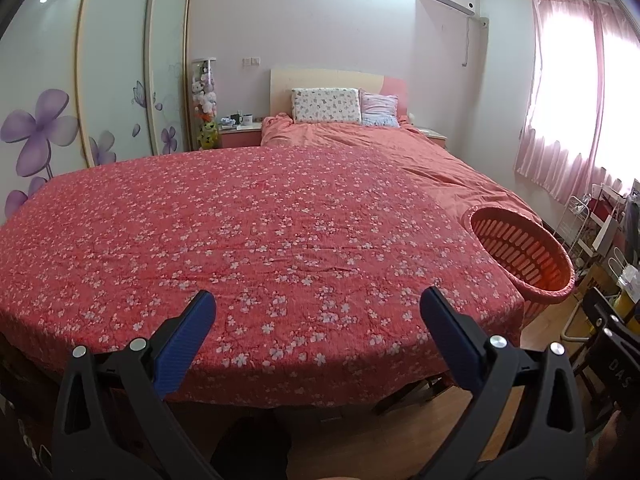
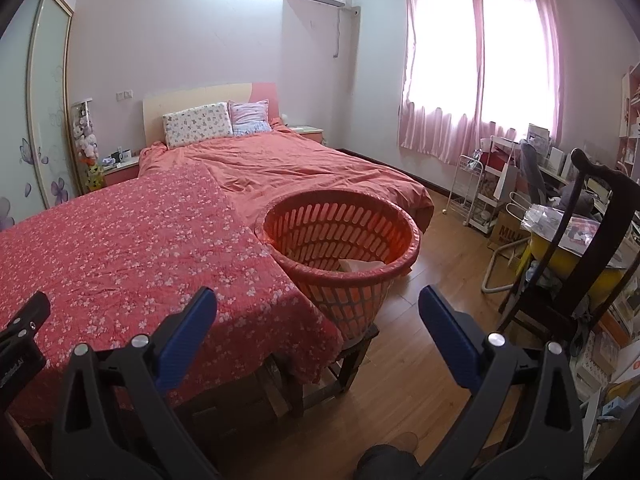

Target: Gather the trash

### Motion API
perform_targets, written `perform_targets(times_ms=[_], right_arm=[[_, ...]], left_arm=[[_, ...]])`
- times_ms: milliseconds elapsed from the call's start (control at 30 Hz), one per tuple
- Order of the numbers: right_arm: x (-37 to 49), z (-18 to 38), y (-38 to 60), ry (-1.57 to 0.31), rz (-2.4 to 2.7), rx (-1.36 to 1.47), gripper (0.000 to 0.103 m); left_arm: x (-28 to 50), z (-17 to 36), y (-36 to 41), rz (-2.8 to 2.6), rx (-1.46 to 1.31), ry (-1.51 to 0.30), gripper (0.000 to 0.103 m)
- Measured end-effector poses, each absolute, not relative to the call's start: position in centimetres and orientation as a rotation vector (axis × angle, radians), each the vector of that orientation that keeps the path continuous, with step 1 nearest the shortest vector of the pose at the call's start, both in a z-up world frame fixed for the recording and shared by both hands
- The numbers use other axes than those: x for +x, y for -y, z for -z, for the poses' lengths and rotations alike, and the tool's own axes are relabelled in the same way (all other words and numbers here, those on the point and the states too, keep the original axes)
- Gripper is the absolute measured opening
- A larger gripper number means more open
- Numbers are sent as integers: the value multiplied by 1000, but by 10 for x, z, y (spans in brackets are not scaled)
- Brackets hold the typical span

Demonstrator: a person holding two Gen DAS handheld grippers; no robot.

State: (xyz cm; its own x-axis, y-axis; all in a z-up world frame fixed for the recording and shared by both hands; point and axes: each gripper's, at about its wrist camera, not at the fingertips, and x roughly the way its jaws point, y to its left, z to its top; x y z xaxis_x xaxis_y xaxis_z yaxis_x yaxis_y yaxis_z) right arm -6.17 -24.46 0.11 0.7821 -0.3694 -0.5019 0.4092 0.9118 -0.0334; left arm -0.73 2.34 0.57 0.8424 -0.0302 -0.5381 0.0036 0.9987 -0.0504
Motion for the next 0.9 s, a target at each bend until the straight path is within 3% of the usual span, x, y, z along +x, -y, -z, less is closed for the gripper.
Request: perform_targets(times_ms=[900], right_arm=[[-60, 2, 254, -546, 425, 89, 99]], left_arm=[[-11, -9, -21, 0, -54, -571, 101]])
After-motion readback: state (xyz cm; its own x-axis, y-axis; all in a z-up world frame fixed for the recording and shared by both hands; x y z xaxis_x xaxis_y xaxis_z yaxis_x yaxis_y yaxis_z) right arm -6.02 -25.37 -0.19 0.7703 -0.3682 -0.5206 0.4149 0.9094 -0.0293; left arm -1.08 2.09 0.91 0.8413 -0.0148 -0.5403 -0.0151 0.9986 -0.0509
